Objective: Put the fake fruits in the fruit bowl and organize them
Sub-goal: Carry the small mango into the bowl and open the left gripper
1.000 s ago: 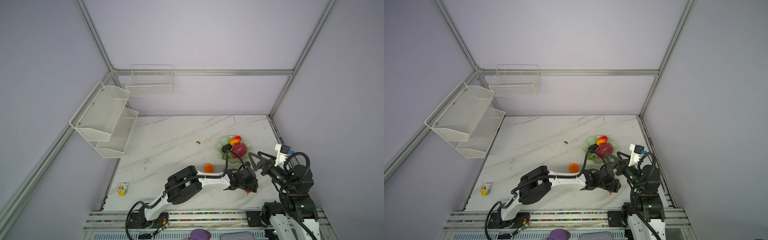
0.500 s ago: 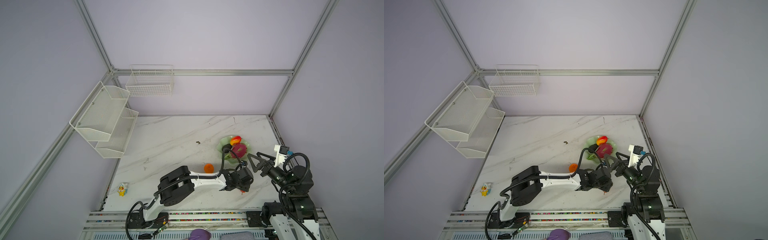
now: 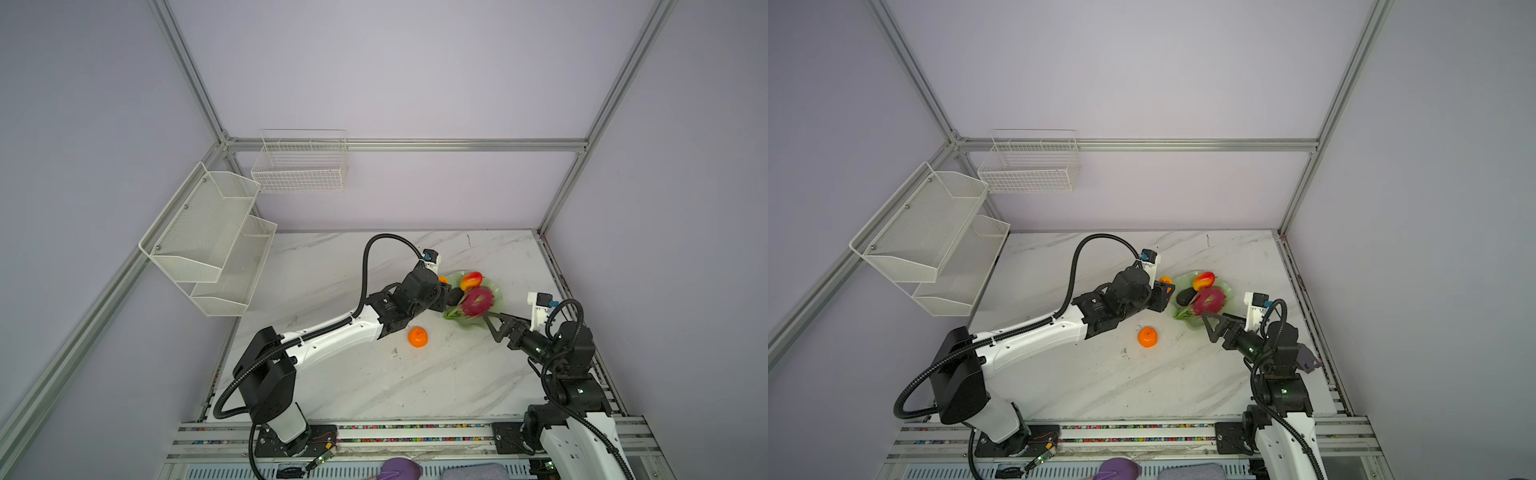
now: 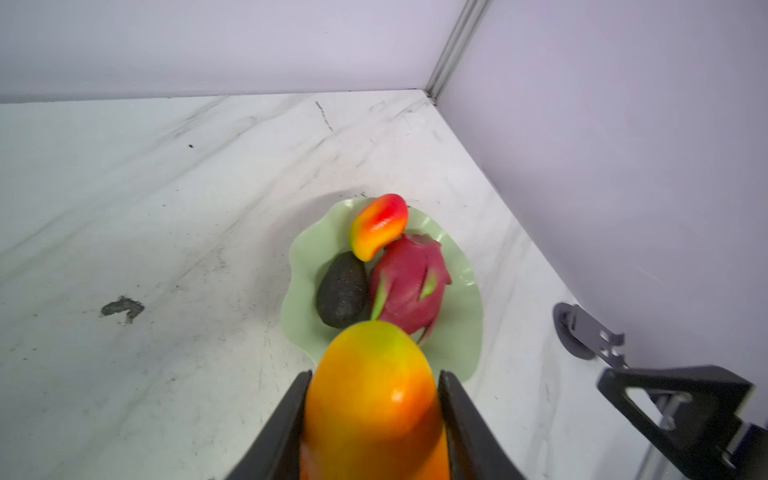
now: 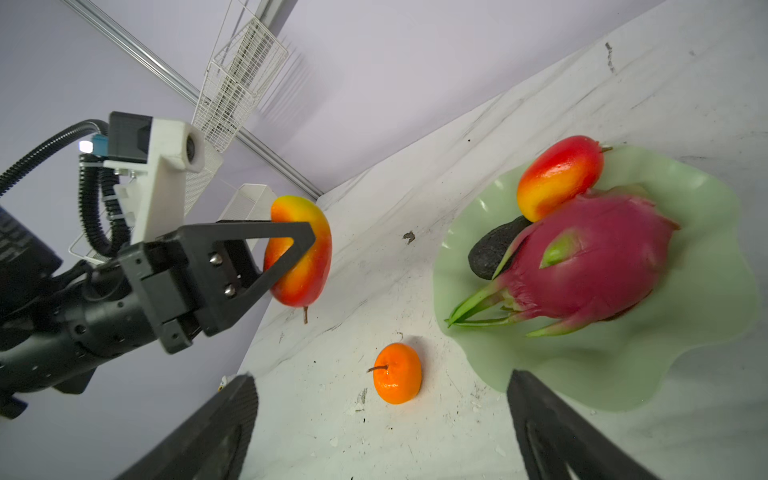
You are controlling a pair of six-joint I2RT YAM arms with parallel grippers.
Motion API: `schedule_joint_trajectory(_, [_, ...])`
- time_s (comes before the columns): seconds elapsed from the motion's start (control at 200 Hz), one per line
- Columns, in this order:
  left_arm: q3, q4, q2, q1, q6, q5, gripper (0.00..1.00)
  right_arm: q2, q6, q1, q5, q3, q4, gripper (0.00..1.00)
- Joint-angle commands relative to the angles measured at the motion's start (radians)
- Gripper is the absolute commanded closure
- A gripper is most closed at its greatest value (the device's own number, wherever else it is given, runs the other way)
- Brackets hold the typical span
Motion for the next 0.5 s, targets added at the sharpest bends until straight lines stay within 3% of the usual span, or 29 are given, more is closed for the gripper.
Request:
schedule_joint_trajectory(0.0, [0.152,-0.048,0.102,0.017,0.12,0.053,0.61,0.065,-0.016,0.006,-0.037,0.002,0.081,0.03])
schedule_joint_trajectory(0.3, [0.424,-0.081,0.35,0.068,0.325,0.139,0.61,0.132,0.055,0.006,-0.036,-0.024,0.223,0.03])
schedule_joint_trajectory(0.49, [0.545,-0.098,0.458,0.086,0.441,0.153,0.59,0.174,0.034,0.006,-0.016,-0.012,0.238,0.03])
